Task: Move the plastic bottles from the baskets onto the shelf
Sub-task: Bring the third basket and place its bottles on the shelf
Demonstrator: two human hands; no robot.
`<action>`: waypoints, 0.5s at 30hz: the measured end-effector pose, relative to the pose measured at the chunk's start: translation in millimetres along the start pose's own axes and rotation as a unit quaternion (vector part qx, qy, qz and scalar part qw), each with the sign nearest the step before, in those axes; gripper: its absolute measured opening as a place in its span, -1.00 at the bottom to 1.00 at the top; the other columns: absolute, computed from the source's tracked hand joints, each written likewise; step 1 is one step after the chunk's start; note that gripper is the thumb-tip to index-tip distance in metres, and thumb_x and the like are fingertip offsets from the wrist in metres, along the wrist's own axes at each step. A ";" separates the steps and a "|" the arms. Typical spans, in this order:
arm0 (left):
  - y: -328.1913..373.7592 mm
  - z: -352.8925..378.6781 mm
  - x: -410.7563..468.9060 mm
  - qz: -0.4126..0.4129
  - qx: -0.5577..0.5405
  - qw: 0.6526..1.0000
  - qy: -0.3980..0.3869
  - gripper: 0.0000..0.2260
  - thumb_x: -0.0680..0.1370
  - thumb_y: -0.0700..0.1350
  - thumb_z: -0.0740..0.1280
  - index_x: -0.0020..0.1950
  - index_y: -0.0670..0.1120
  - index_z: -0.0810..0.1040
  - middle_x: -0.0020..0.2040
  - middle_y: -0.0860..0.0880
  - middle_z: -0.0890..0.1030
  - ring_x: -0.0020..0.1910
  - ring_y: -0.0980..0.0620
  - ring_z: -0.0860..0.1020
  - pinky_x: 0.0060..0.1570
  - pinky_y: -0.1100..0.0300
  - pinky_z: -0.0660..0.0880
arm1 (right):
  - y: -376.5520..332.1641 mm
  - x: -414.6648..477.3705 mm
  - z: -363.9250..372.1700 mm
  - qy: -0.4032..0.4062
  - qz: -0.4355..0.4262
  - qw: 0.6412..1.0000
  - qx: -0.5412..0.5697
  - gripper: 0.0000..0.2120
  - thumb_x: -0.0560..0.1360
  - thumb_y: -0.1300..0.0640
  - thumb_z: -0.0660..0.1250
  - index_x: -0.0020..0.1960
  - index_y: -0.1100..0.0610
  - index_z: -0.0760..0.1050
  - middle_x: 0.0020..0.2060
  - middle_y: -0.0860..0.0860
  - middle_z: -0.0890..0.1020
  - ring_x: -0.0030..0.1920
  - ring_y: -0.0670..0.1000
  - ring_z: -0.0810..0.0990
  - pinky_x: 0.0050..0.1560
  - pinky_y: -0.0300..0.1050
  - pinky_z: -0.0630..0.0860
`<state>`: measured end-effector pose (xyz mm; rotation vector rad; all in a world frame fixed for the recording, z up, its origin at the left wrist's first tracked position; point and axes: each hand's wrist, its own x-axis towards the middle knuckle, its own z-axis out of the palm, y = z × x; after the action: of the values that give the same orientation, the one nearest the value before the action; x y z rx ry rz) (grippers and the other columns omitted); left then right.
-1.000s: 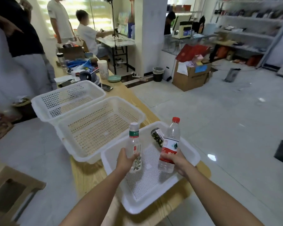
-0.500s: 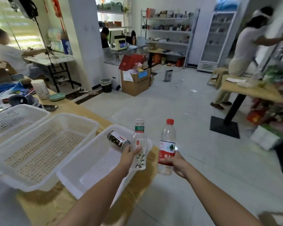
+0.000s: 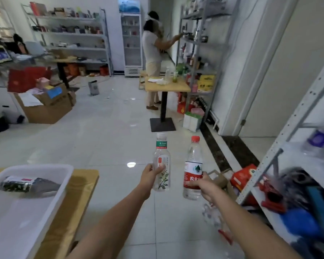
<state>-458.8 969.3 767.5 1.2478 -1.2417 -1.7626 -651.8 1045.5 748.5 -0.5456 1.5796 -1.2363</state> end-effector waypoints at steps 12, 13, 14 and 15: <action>-33.2 260.2 -41.4 -0.016 0.084 0.959 -0.271 -0.74 0.50 -0.09 0.44 0.10 -0.14 0.48 -0.04 -0.11 0.64 -0.10 -0.07 0.64 -0.18 0.06 0.58 | 38.7 -144.4 -225.8 0.316 -0.050 0.940 0.121 -0.33 0.22 0.53 0.48 0.22 0.20 0.31 -0.01 0.13 0.59 -0.06 0.10 0.57 -0.10 -0.05 0.52; -34.4 277.4 -46.9 -0.023 0.083 0.951 -0.296 -0.75 0.50 -0.11 0.43 0.11 -0.14 0.49 -0.02 -0.14 0.65 -0.07 -0.12 0.64 -0.11 0.00 0.60 | 42.5 -155.8 -238.0 0.341 -0.052 0.929 0.130 -0.33 0.22 0.53 0.49 0.22 0.21 0.31 -0.04 0.11 0.58 -0.08 0.09 0.57 -0.13 -0.05 0.51; -35.4 292.8 -53.2 -0.030 0.080 0.943 -0.321 -0.75 0.50 -0.13 0.43 0.12 -0.15 0.49 0.00 -0.17 0.65 -0.05 -0.15 0.64 -0.05 -0.05 0.60 | 45.4 -166.3 -248.6 0.364 -0.053 0.919 0.143 -0.31 0.21 0.52 0.49 0.24 0.23 0.31 -0.04 0.12 0.58 -0.06 0.10 0.57 -0.10 -0.03 0.51; -36.3 306.4 -59.1 -0.035 0.081 0.935 -0.345 -0.75 0.51 -0.14 0.42 0.13 -0.15 0.48 0.02 -0.18 0.64 -0.06 -0.15 0.64 -0.07 -0.05 0.60 | 50.1 -173.8 -259.4 0.390 -0.055 0.906 0.157 -0.30 0.21 0.52 0.50 0.26 0.24 0.31 -0.01 0.13 0.58 -0.02 0.13 0.57 -0.04 0.01 0.51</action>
<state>-725.2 1134.9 784.9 0.7646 -1.7698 -2.2897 -806.3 1320.8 768.2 0.1056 1.9404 -1.8989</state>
